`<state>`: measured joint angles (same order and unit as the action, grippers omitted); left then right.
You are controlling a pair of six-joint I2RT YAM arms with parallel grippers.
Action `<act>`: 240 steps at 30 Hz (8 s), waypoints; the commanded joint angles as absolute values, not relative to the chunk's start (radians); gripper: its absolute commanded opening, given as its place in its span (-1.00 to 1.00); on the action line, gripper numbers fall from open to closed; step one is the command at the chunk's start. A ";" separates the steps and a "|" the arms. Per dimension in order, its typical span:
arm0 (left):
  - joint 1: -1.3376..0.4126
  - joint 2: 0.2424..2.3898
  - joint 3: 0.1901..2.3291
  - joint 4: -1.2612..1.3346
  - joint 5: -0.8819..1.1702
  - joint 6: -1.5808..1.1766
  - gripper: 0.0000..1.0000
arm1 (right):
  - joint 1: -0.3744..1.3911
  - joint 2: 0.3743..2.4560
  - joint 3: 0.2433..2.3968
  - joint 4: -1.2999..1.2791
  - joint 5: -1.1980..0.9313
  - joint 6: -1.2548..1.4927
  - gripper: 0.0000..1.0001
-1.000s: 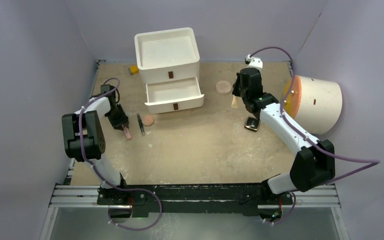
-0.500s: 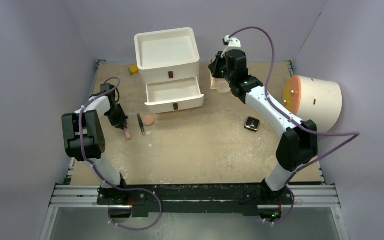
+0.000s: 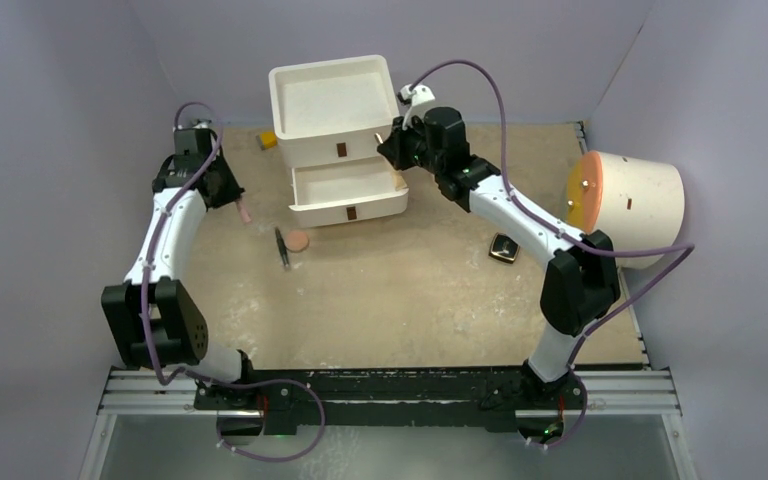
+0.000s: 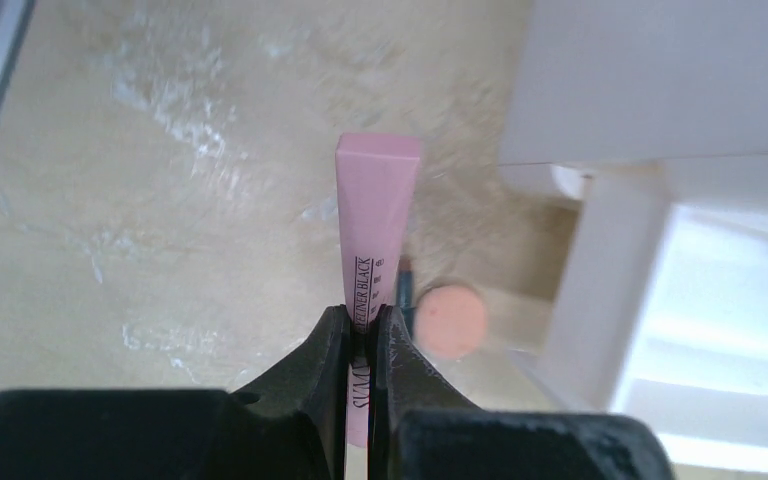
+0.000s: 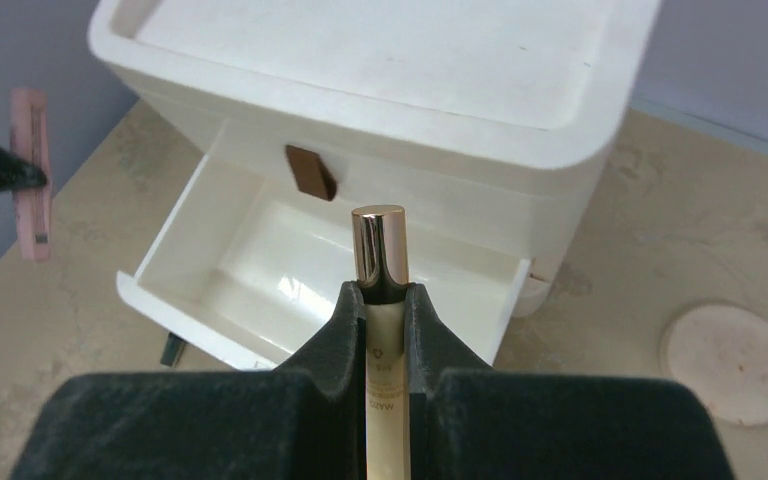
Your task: Organize the makeup
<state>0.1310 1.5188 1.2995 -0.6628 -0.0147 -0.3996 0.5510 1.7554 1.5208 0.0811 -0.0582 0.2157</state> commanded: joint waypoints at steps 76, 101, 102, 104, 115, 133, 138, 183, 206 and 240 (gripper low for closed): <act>-0.380 1.705 1.398 -0.276 0.181 0.528 -0.88 | 0.508 1.604 1.560 -0.099 -0.122 -0.290 0.98; -0.385 1.498 1.481 -0.080 0.163 0.309 0.65 | 0.627 1.621 1.507 -0.075 0.073 -0.098 0.98; -0.385 1.487 1.490 -0.090 0.140 0.296 0.67 | 0.645 1.627 1.506 -0.076 0.082 -0.095 0.98; -0.385 1.467 1.509 -0.126 0.057 0.266 0.67 | 0.687 1.642 1.511 -0.084 0.099 -0.088 0.98; -0.234 1.281 1.338 -0.552 -0.335 -0.364 0.72 | 0.747 1.664 1.506 -0.084 0.127 -0.084 0.98; -0.177 1.507 0.953 -0.598 -0.220 -0.727 0.64 | 0.746 1.620 1.467 -0.101 0.137 -0.087 0.98; -0.157 1.568 0.927 -0.539 -0.181 -0.726 0.34 | 0.746 1.620 1.460 -0.105 0.119 -0.090 0.98; -0.086 1.402 1.382 -0.501 -0.275 -0.452 -1.00 | 0.732 1.617 1.441 -0.111 0.156 -0.105 0.98; -0.318 1.555 1.444 -0.329 0.335 0.410 -1.00 | 0.732 1.598 1.432 -0.107 0.149 -0.093 0.98; -0.346 1.703 1.735 -0.454 0.124 0.279 0.69 | 0.730 1.583 1.407 -0.085 0.161 -0.093 0.98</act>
